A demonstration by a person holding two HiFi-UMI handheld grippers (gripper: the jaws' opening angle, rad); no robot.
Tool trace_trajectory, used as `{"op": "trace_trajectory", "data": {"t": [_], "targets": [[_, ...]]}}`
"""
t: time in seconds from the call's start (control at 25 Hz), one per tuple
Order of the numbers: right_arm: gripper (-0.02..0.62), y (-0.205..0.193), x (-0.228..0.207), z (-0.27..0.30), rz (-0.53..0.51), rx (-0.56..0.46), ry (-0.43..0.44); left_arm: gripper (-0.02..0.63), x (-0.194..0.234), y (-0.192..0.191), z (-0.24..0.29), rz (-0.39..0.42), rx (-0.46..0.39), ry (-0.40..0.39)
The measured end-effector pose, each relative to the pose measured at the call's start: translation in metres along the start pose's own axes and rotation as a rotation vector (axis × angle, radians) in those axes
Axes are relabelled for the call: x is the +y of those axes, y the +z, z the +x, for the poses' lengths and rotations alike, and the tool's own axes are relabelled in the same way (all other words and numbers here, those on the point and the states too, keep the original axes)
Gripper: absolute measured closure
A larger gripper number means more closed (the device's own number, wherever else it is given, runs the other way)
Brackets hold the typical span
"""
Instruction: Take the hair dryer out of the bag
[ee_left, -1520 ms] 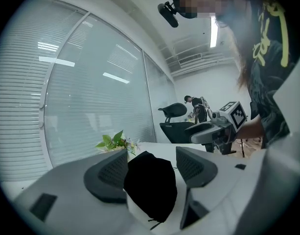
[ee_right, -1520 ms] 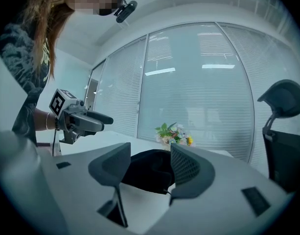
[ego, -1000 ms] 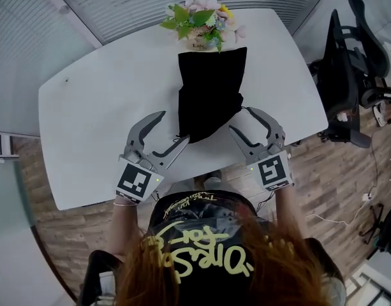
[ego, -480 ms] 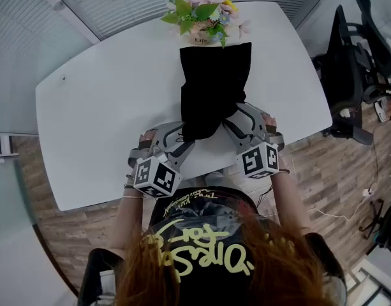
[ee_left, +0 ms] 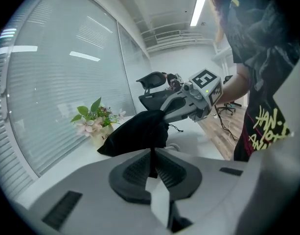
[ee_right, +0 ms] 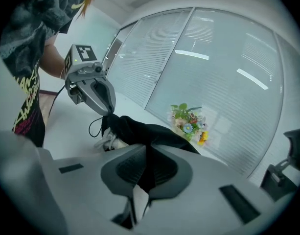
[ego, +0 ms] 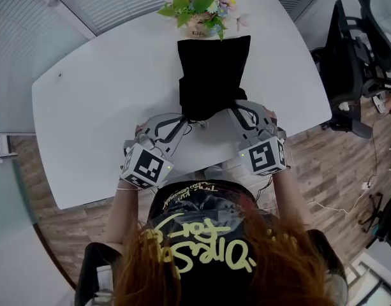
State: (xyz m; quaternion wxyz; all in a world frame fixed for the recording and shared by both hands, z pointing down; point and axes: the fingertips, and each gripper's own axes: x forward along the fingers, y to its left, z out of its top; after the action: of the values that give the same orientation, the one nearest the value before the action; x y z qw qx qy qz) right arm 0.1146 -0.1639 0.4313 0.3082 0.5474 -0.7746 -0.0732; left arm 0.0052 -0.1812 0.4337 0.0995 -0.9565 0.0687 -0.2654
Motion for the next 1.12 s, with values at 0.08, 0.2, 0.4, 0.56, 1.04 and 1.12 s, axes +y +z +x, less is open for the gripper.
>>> {"op": "trace_trajectory", "data": {"t": [0.08, 0.2, 0.4, 0.56, 1.04, 1.12], "targets": [[0.578, 0.013, -0.007, -0.001, 0.012, 0.0, -0.005, 0.586, 0.005, 0.003, 0.002, 0.005, -0.003, 0.001], [0.578, 0.021, -0.017, 0.002, -0.01, -0.015, -0.029, 0.586, 0.012, 0.006, 0.005, 0.007, 0.008, 0.015], [0.58, 0.037, -0.03, 0.013, -0.045, -0.04, -0.058, 0.577, 0.025, 0.005, 0.007, -0.016, 0.018, 0.041], [0.58, 0.055, -0.04, 0.027, -0.046, -0.06, -0.075, 0.455, 0.026, 0.021, 0.0, -0.039, -0.067, 0.039], [0.58, 0.088, -0.04, 0.05, -0.175, -0.08, -0.063, 0.509, 0.051, 0.047, 0.042, 0.033, -0.049, 0.063], [0.58, 0.084, -0.04, 0.05, -0.187, -0.057, -0.068, 0.56, 0.055, 0.045, 0.043, -0.014, -0.068, 0.039]]}}
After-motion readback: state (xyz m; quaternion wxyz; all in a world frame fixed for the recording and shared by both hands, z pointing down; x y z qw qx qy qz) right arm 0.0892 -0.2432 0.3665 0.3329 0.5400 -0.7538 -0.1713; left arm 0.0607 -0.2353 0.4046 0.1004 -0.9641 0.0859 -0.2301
